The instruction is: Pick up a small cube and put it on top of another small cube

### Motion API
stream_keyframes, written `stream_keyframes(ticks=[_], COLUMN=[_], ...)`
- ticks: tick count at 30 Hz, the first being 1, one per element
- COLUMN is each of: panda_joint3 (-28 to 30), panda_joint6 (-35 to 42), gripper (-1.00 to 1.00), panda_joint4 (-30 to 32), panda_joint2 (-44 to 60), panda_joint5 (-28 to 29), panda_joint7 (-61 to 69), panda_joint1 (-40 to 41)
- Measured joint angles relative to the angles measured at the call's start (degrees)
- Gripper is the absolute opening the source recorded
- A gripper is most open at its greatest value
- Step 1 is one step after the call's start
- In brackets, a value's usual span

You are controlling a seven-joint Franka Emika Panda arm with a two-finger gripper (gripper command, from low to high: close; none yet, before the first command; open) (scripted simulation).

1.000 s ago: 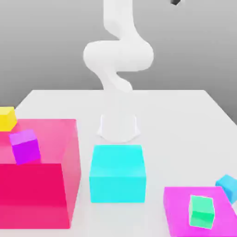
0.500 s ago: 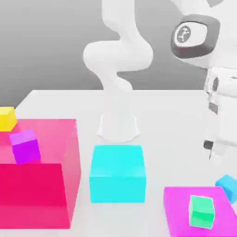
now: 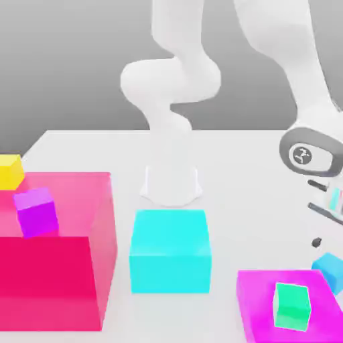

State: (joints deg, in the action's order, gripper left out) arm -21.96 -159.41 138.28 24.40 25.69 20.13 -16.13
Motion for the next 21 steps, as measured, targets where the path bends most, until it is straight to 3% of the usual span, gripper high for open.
stream_keyframes(ticks=[1,8,15,21], panda_joint3=[1.4,1.6,-6.2,0.1], panda_joint6=[-1.1,-1.1,6.6,14.8], gripper=[-1.0,-1.0,-1.0,-1.0], panda_joint4=[-0.4,-0.4,1.9,1.2], panda_joint2=[1.5,1.7,-8.7,-13.9], panda_joint5=[1.3,1.6,-9.4,-14.1], panda_joint7=[-1.0,-1.2,4.7,-10.8], panda_joint1=[-1.2,-1.3,4.5,8.0])
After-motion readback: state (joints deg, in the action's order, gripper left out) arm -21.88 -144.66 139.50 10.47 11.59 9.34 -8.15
